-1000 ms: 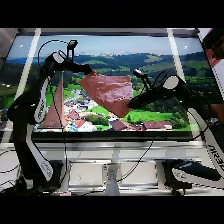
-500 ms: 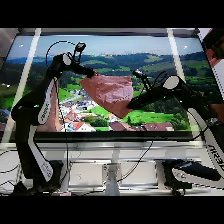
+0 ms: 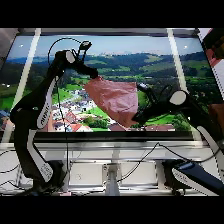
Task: Fold the clothes and pants, and hang the long-sleeved shirts on hangers.
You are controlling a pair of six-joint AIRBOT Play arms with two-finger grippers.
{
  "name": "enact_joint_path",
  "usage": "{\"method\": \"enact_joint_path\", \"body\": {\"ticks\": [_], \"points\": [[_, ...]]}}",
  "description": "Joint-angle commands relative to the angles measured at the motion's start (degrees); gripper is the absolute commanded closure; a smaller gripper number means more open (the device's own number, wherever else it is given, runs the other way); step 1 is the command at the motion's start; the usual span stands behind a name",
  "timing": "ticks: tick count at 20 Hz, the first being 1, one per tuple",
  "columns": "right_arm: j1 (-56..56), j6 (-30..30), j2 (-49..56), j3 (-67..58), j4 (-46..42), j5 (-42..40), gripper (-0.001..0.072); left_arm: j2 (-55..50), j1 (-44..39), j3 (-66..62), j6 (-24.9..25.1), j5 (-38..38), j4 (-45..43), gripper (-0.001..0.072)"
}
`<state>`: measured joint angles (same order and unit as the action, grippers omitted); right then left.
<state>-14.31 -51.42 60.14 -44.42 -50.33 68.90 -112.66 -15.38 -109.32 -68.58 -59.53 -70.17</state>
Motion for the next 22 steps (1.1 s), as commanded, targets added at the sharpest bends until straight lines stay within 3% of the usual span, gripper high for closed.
{"method": "enact_joint_path", "body": {"ticks": [1,4,6,9,15,16,18,20,21,22], "points": [[-0.02,0.02,-10.78,7.50,0.20,0.68,0.0692,0.11,-3.39,0.02,-0.33,-0.83,1.64,0.0006],[-0.02,-2.80,-16.83,7.82,0.09,2.71,0.0692,-1.01,-4.96,0.02,-5.84,2.36,1.68,0.0007],[-0.02,-3.39,-18.78,7.89,0.09,2.49,0.0692,-2.73,-5.35,0.02,-7.67,0.28,1.70,0.0007],[-0.02,-3.39,-18.78,7.93,-0.50,1.64,0.0692,-5.62,-5.68,0.02,-7.76,-4.70,1.66,0.0006],[-0.02,-3.39,-18.78,7.93,-0.92,0.17,0.0691,-9.09,-5.75,0.02,-7.87,-4.15,5.38,0.0020],[-0.02,-3.39,-18.78,7.93,-0.90,-0.07,0.0692,-9.29,-5.90,0.02,-7.30,-4.09,6.40,0.0075],[-0.02,-3.45,-18.78,7.93,-0.87,-0.79,0.0692,-9.64,-6.36,0.02,-6.91,-2.16,8.11,0.0311],[-0.02,-3.45,-18.78,7.93,-0.87,-0.94,0.0692,-10.03,-7.21,0.02,-6.91,0.66,9.18,0.0458],[-0.02,-3.56,-18.78,7.93,-0.87,-0.92,0.0691,-10.10,-7.74,0.02,-6.88,1.49,9.18,0.0648],[-0.02,-3.61,-18.78,7.93,-0.87,-0.96,0.0691,-10.01,-8.24,-0.02,-6.86,1.92,9.20,0.0692]]}}
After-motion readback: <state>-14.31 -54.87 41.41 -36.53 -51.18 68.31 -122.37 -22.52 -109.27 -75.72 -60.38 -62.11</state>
